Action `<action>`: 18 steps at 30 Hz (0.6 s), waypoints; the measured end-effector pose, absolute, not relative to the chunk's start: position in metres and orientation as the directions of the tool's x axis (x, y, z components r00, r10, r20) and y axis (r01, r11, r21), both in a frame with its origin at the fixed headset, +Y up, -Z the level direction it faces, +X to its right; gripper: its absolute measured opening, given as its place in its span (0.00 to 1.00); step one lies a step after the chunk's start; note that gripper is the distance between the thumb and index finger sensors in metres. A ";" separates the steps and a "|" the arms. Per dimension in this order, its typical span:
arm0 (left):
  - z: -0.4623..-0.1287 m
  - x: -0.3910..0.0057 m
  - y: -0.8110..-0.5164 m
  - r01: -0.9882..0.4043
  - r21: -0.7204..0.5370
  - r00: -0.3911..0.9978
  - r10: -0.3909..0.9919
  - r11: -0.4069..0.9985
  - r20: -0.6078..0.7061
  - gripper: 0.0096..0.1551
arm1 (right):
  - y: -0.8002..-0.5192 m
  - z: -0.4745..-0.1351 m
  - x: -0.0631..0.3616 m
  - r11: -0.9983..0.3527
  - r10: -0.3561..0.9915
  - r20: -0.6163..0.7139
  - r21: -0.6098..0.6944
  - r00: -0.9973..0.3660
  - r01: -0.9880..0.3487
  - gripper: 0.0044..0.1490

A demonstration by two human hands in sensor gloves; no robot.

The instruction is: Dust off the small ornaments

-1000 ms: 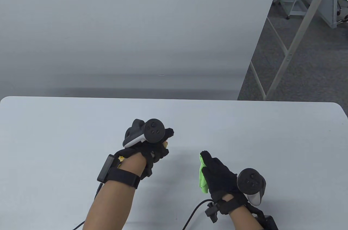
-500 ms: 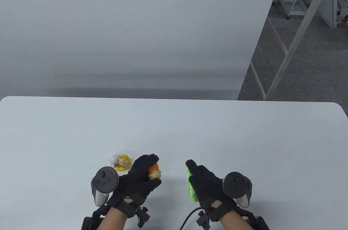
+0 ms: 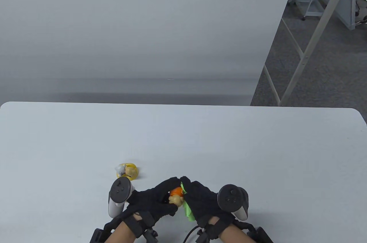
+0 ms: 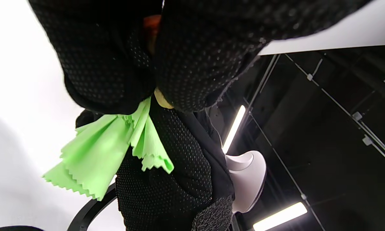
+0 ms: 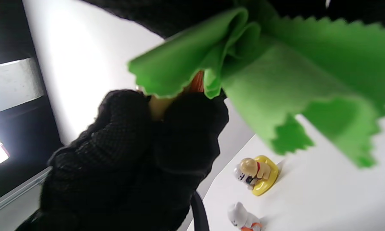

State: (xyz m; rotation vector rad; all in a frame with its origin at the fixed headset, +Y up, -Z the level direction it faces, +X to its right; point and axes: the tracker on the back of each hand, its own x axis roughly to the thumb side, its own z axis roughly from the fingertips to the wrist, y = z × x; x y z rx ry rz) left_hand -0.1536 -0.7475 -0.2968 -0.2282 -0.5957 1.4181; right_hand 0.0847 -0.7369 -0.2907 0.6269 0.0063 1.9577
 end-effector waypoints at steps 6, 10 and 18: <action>-0.298 -0.152 -0.753 -0.905 -0.405 0.044 0.975 0.131 0.219 0.49 | -0.736 -0.295 0.084 -0.451 0.847 0.444 0.308 -0.292 -0.838 0.31; -0.301 -0.153 -0.758 -0.950 -0.296 0.038 0.979 0.098 0.202 0.49 | -0.733 -0.288 0.079 -0.496 0.803 0.499 0.254 -0.327 -0.831 0.32; -0.307 -0.160 -0.761 -0.938 -0.333 0.031 0.979 0.098 0.201 0.49 | -0.733 -0.285 0.072 -0.559 0.759 0.506 0.185 -0.409 -0.808 0.31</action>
